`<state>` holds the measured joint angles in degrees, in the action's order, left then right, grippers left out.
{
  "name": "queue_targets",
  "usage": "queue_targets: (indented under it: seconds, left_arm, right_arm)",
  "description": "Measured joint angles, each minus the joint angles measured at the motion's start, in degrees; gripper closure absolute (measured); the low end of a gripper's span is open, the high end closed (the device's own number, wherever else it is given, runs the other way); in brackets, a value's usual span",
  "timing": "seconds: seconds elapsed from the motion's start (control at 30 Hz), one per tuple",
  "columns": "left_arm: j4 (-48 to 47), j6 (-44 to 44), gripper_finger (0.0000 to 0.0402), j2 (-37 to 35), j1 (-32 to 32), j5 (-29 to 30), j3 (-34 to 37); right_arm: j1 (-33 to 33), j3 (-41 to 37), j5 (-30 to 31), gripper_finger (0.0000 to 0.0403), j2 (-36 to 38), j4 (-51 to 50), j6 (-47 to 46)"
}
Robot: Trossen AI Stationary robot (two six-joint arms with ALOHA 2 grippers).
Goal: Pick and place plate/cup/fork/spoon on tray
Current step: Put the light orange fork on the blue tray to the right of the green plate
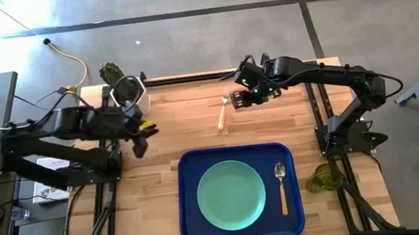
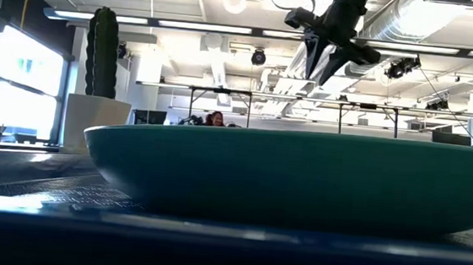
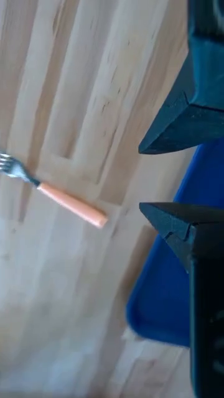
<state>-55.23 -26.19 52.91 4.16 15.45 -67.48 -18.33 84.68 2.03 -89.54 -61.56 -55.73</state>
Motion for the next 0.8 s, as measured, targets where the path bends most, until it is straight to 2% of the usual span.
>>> queue_targets:
  seconds: [0.3,0.47,0.8]
  left_arm:
    - [-4.3,8.1,0.0319,-5.1,-2.0,0.0,0.0]
    - [-5.0,10.9,0.0319,-6.5,-2.9,0.1,0.0]
    - [-5.0,14.0,0.0319,-7.0,-4.7,0.4,0.0]
  right_arm:
    - [0.0,0.0,2.8,0.0229,-0.1,4.9,-6.4]
    - [-1.0,0.0,6.6,0.0214,-0.1,8.9,-6.9]
    - [-6.6,0.0,6.5,0.0212,-0.1,24.6,-0.1]
